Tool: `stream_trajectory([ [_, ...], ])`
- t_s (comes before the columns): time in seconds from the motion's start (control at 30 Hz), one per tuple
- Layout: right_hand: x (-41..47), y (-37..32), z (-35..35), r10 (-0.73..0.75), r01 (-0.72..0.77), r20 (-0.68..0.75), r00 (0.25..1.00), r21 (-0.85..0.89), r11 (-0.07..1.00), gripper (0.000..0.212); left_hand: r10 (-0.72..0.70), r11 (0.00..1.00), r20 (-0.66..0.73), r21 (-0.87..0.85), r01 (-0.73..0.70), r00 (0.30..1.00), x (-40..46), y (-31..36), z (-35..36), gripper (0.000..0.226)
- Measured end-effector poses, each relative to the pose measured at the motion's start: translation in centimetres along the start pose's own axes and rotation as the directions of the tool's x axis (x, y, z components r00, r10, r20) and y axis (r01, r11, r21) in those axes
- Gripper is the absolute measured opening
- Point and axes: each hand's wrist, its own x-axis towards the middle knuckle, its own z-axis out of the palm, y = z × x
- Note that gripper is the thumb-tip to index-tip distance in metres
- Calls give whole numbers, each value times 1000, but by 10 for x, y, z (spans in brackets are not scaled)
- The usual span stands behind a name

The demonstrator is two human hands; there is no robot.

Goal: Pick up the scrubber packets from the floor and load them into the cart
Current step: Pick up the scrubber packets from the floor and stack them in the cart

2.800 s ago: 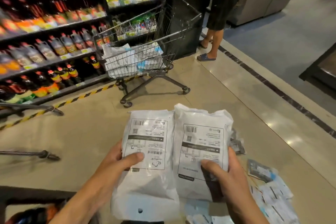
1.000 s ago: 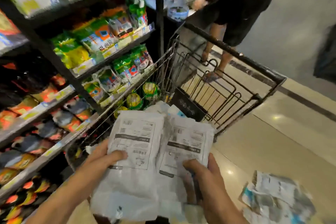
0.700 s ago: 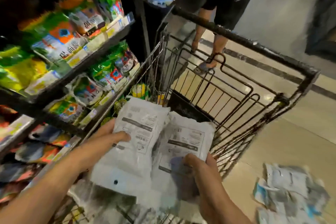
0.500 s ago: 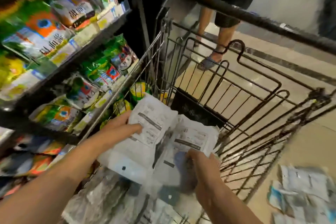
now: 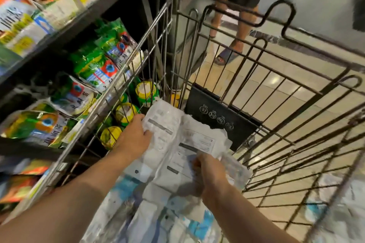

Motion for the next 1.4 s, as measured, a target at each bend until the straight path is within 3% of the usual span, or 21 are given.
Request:
stream_trajectory([
  [0.1,19,4,9,-32,23,-152,988,-63,998,29,52,984,11,170,-53,999,-5,-12,20,74],
  [0.17,23,7,12,-75,42,-214,974,-153,987,40,89,976,-29,200,-82,996,-7,-19,29,80],
  [0.37,24,13,14,-166,90,-234,958,-303,949,53,104,975,8,197,-104,995,-13,-31,37,63],
  [0.47,27,24,8,-205,95,-241,949,-399,912,74,64,990,24,121,-66,998,-25,-26,28,59],
  [0.67,-21,9,-10,-265,155,-192,945,-450,879,64,36,999,74,-18,-35,997,-78,-6,-16,48],
  [0.9,-157,-27,-57,-291,305,103,951,-460,834,17,122,979,69,-174,-109,990,-184,42,-71,33],
  [1.1,-270,-37,-136,-378,448,253,890,-343,826,10,151,885,102,-457,-89,983,-276,95,-100,24],
  [1.27,-321,-33,-202,-479,513,187,858,-260,818,9,270,817,105,-551,-170,957,-338,144,-104,21],
  [1.4,-348,-23,-254,-524,520,34,851,-193,832,10,376,829,151,-497,-258,914,-368,177,-87,23],
])
